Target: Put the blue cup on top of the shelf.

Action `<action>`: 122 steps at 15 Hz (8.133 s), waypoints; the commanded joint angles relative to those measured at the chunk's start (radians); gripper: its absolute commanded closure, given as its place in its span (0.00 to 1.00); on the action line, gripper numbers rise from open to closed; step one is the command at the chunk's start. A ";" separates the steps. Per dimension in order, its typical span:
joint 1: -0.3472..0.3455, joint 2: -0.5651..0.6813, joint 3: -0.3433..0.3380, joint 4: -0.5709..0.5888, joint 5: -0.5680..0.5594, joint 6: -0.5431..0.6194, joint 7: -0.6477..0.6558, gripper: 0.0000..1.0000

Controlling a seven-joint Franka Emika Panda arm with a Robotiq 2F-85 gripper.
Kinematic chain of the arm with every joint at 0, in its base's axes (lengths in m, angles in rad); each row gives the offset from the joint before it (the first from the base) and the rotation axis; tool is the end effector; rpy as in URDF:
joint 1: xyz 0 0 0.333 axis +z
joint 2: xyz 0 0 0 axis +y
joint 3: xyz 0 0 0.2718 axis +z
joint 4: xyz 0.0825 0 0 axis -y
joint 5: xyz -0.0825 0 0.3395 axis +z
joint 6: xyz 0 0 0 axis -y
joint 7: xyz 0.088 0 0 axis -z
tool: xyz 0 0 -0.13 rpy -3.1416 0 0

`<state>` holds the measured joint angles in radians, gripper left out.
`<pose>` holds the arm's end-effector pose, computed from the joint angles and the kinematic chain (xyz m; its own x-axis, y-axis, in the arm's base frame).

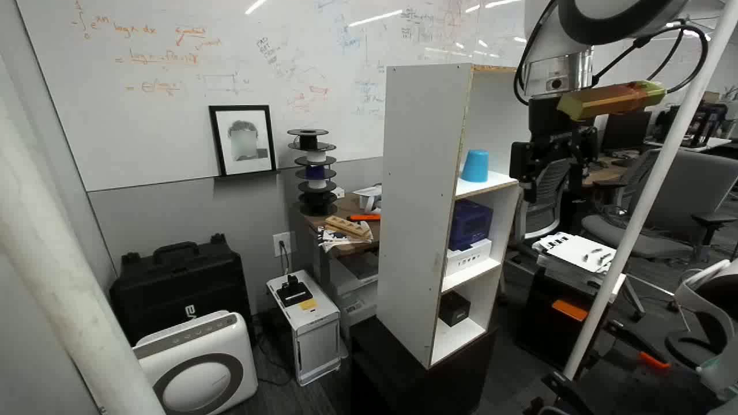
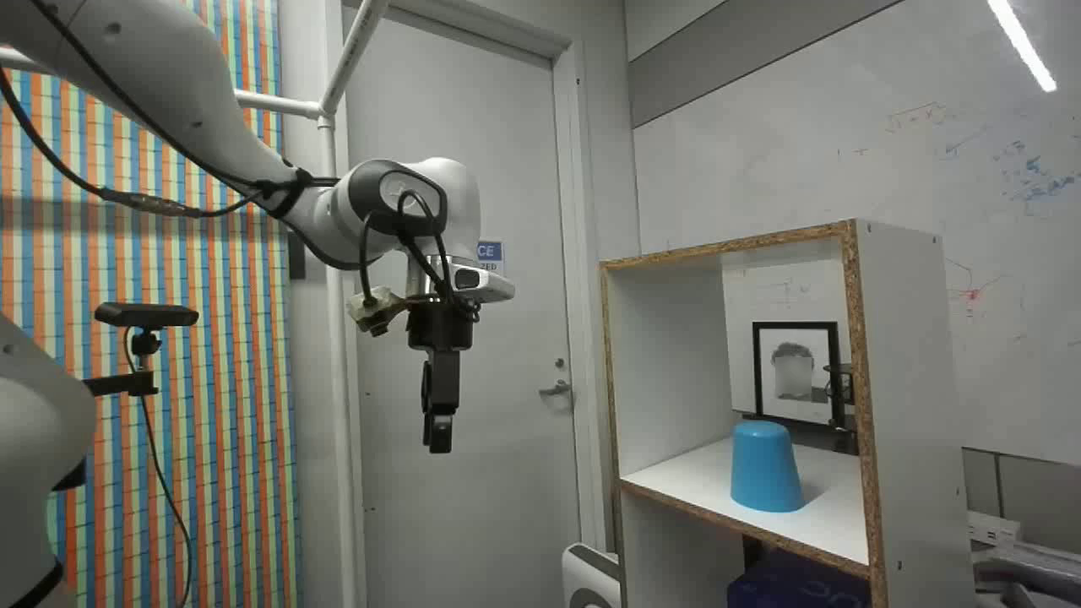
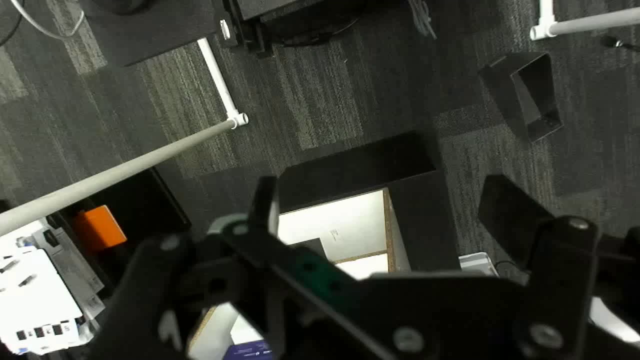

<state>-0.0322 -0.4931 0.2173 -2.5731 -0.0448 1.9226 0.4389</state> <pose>0.3432 0.0553 0.3727 0.9576 -0.2732 -0.0918 -0.2512 -0.9474 0.1985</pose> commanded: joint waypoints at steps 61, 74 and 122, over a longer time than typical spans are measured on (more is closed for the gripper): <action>0.385 0.817 -0.837 0.498 1.314 0.861 -1.363 0.50; 0.464 0.617 -0.839 0.257 1.286 0.904 -1.350 0.55; 0.336 0.558 -0.974 0.009 -0.532 1.605 0.313 0.00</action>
<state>0.3068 -0.0062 -0.7375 -2.6080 -0.4522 3.4570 0.5946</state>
